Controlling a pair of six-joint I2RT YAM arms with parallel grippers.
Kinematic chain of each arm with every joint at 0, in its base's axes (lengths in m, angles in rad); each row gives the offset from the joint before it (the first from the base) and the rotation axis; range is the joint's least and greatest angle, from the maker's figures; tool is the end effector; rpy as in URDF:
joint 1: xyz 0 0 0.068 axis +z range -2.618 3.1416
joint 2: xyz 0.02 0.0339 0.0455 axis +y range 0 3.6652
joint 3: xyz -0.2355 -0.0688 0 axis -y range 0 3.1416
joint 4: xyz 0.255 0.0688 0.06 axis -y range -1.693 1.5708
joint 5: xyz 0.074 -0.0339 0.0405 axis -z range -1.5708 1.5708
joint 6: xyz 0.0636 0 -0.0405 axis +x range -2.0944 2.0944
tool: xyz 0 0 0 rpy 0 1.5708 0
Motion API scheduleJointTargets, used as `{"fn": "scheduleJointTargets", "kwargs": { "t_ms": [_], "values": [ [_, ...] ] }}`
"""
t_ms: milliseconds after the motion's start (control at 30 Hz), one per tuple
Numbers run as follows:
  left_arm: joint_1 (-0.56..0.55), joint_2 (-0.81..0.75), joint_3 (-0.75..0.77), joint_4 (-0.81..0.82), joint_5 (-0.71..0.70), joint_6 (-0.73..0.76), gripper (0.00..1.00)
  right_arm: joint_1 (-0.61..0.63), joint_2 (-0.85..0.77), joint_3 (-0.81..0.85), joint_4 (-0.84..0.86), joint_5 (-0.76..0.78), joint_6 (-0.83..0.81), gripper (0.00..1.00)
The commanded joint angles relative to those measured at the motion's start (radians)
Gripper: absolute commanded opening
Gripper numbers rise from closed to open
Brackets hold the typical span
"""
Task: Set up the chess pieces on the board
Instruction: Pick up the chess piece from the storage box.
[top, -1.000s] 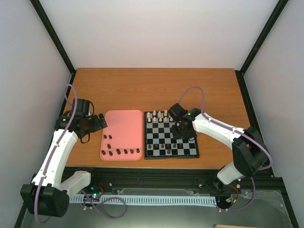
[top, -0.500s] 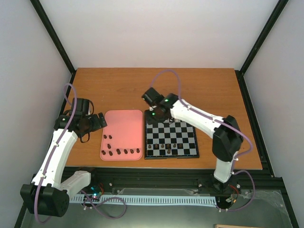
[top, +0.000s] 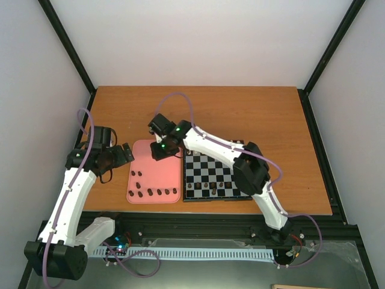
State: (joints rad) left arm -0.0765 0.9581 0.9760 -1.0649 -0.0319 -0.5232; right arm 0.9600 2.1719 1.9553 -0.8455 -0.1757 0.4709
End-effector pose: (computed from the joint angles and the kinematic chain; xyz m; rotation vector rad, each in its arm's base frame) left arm 0.2068 -0.0138 0.2516 -0.5928 2.5592 -0.1680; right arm 0.2671 0.4010 0.1922 -0.7390 2.6970 0.6626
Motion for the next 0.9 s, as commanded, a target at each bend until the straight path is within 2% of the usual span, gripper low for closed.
{"fn": "scheduleJointTargets", "kwargs": {
  "t_ms": [0, 267, 867],
  "values": [
    [0.007, -0.021, 0.035, -0.021, -0.009, -0.020, 1.00, 0.040, 0.110, 0.139, -0.014, -0.076, -0.017, 0.40],
    [0.007, -0.032, 0.027, -0.027, -0.015, -0.024, 1.00, 0.073, 0.258, 0.327, -0.076, -0.159, -0.043, 0.39],
    [0.007, -0.041, 0.028, -0.033, -0.021, -0.034, 1.00, 0.112, 0.343, 0.341, -0.064, -0.198, -0.049, 0.39]
  ]
}}
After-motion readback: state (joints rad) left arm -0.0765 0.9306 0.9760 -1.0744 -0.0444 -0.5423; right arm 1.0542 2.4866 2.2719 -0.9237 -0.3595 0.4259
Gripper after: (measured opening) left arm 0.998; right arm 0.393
